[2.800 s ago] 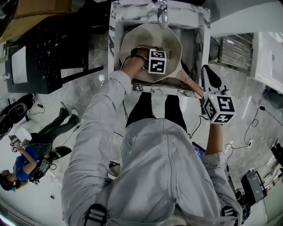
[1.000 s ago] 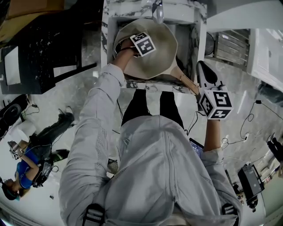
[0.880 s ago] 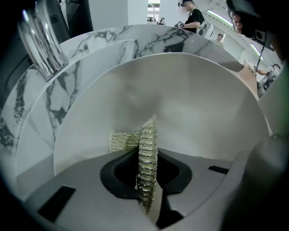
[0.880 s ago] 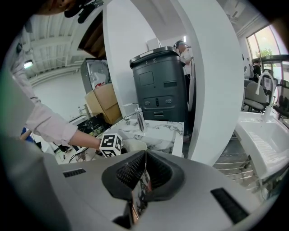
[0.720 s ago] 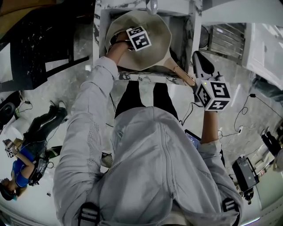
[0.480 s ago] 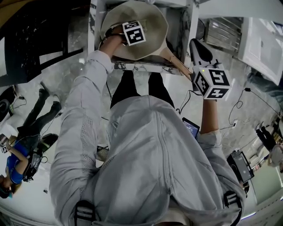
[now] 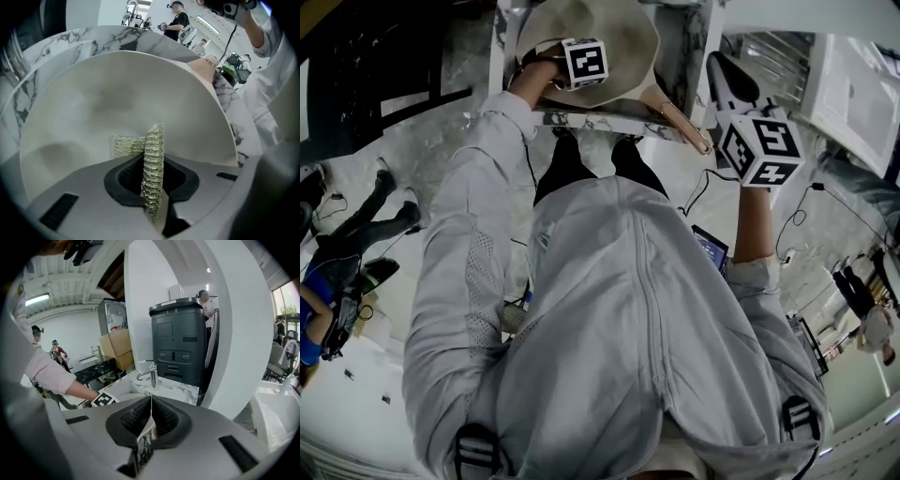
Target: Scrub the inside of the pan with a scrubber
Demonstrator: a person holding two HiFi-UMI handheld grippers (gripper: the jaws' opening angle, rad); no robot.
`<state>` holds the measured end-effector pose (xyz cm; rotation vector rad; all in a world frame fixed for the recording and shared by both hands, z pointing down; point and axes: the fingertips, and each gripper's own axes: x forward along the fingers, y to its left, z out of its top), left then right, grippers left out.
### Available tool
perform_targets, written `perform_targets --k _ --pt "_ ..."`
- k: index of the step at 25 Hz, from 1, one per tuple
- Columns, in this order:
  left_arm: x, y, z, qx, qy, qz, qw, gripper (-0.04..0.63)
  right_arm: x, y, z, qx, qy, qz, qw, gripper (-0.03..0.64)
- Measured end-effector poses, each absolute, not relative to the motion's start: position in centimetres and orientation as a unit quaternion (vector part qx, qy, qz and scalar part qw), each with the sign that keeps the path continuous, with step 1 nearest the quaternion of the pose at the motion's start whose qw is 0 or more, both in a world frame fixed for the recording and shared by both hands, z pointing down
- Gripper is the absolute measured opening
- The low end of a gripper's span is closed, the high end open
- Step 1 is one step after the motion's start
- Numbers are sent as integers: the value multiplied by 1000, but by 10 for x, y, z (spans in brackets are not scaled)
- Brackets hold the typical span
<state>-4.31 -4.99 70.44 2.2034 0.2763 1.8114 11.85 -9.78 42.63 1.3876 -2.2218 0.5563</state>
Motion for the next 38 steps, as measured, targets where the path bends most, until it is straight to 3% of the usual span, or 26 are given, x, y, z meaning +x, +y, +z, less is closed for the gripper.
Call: perform_targets --k 3,9,21,27,33,38 --pt "-43 -40 700 761 120 619 151 71 116 -102 418 502 -812 192 228 35" --pt "-50 -12 671 740 172 596 259 71 113 -109 403 502 -817 184 216 35" --pt "-47 13 607 747 229 541 311 71 110 -104 361 510 -825 149 190 35" --pt "-37 8 559 799 212 453 333 71 102 -98 334 512 -832 120 177 35" --pt "-27 -11 493 868 164 360 301 71 97 -98 306 520 -835 93 155 35" --pt "-26 -68 449 921 -17 335 196 71 90 -105 281 527 -836 70 135 35"
